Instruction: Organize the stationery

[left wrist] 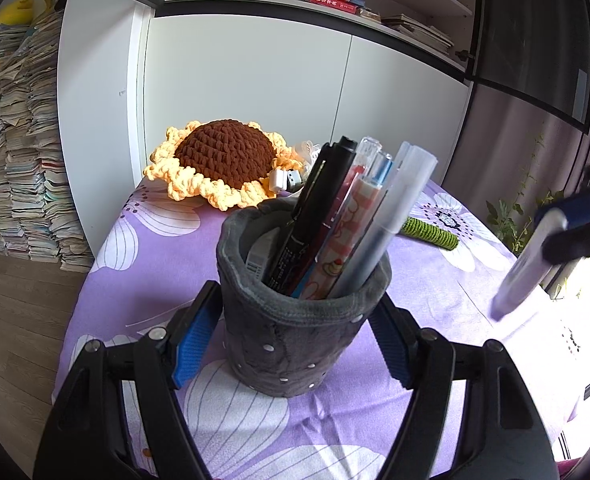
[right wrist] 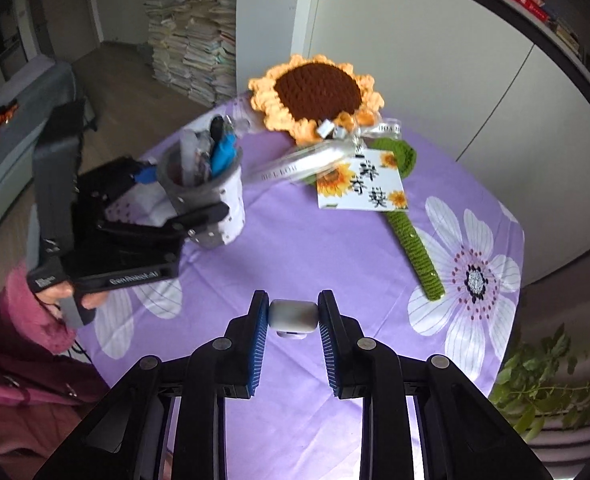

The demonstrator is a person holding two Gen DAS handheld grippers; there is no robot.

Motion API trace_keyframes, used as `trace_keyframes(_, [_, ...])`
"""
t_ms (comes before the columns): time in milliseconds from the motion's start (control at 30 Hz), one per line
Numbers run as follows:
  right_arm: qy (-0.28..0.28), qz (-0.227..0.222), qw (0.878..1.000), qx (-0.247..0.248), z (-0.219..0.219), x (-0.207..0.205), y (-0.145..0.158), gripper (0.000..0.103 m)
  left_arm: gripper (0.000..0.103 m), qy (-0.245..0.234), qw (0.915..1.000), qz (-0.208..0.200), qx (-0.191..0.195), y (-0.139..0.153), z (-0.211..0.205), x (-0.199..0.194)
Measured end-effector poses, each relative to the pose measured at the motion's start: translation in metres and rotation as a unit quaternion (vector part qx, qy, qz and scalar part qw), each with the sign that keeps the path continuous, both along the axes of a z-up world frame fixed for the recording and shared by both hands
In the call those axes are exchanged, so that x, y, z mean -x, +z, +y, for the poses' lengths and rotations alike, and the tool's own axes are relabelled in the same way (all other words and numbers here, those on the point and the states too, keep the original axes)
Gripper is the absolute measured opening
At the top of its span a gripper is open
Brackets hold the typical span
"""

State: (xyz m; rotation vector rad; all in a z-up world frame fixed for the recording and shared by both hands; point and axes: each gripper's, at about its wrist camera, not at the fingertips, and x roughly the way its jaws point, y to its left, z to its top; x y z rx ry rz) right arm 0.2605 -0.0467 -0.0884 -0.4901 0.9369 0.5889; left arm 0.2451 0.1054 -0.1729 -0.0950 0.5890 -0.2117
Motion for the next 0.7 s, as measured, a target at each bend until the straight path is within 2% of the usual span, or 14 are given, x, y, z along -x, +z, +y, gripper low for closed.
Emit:
trace_keyframes(167, [0.015,-0.034,0.998,-0.053,0.013,0.001,0.04,0.027,0.072,0.0,1.0,0.0,0.0,0.0,0.0,0.0])
trace_keyframes(300, [0.039,-0.041,0.993,-0.105,0.028,0.001,0.064,0.027,0.072,0.0,1.0,0.0,0.001,0.0,0.0,0.0])
trace_keyframes(700, [0.083,-0.003,0.984,-0.156,0.086,-0.033,0.069,0.027,0.071,-0.001,1.0,0.0,0.003,0.0,-0.001,0.001])
